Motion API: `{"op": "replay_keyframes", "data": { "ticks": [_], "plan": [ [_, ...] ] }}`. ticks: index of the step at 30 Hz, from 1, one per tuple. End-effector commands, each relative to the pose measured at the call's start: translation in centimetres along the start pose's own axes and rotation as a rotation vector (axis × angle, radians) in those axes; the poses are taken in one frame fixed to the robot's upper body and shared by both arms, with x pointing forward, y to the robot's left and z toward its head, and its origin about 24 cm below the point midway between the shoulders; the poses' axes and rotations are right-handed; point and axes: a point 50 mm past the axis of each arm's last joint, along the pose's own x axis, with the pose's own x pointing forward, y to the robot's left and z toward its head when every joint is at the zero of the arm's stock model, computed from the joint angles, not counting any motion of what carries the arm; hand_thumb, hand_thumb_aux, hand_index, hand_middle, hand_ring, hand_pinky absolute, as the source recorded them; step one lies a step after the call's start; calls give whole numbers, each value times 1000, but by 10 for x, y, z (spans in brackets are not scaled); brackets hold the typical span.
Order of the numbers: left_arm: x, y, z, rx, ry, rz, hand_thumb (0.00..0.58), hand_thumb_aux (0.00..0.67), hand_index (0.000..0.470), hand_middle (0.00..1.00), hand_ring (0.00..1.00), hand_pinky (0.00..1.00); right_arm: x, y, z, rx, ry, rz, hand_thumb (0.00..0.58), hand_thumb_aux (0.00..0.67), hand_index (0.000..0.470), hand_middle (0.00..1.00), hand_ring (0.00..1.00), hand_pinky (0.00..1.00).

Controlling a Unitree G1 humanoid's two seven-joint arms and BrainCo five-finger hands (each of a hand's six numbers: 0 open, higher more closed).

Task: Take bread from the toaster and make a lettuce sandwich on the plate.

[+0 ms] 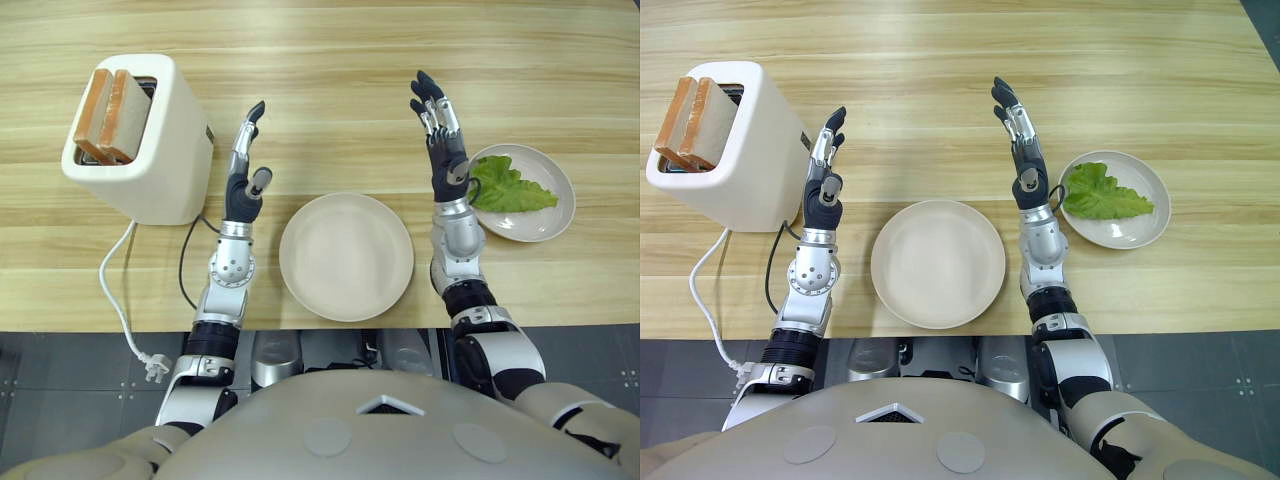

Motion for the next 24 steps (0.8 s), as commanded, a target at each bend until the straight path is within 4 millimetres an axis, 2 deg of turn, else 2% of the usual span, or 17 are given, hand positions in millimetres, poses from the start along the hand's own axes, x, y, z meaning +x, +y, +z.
{"op": "replay_keyframes", "data": {
  "ticks": [1, 11, 13, 15, 18, 21, 24],
  "plan": [
    [-1, 0, -4, 6, 19, -4, 0, 0, 0, 0, 0, 0, 0, -1, -1, 2, 3, -9, 0, 0, 0, 0, 0, 0],
    [1, 1, -4, 16, 9, -7, 0, 0, 0, 0, 0, 0, 0, -1, -2, -2, 7, -10, 0, 0, 0, 0, 0, 0],
    [3, 6, 2, 59, -21, 3, 0, 0, 0, 0, 0, 0, 0, 0, -2, -1, 8, -11, 0, 0, 0, 0, 0, 0],
    [10, 22, 18, 216, -93, 27, 0, 0, 0, 0, 0, 0, 0, -1, -3, 0, 14, -16, 0, 0, 0, 0, 0, 0],
    [22, 60, 39, 715, -152, 16, 0, 0, 0, 0, 0, 0, -1, -3, -3, 7, 19, -35, 0, 0, 0, 0, 0, 0],
    [27, 102, 47, 1018, -63, 58, 0, 0, 0, 0, 0, 0, -3, -3, -3, 15, 19, -40, 0, 0, 0, 0, 0, 0],
    [28, 144, 53, 1168, 72, 97, 0, 0, 0, 0, 0, 0, -5, -3, -3, 11, 20, -43, 0, 0, 0, 0, 0, 0]
  ]
}}
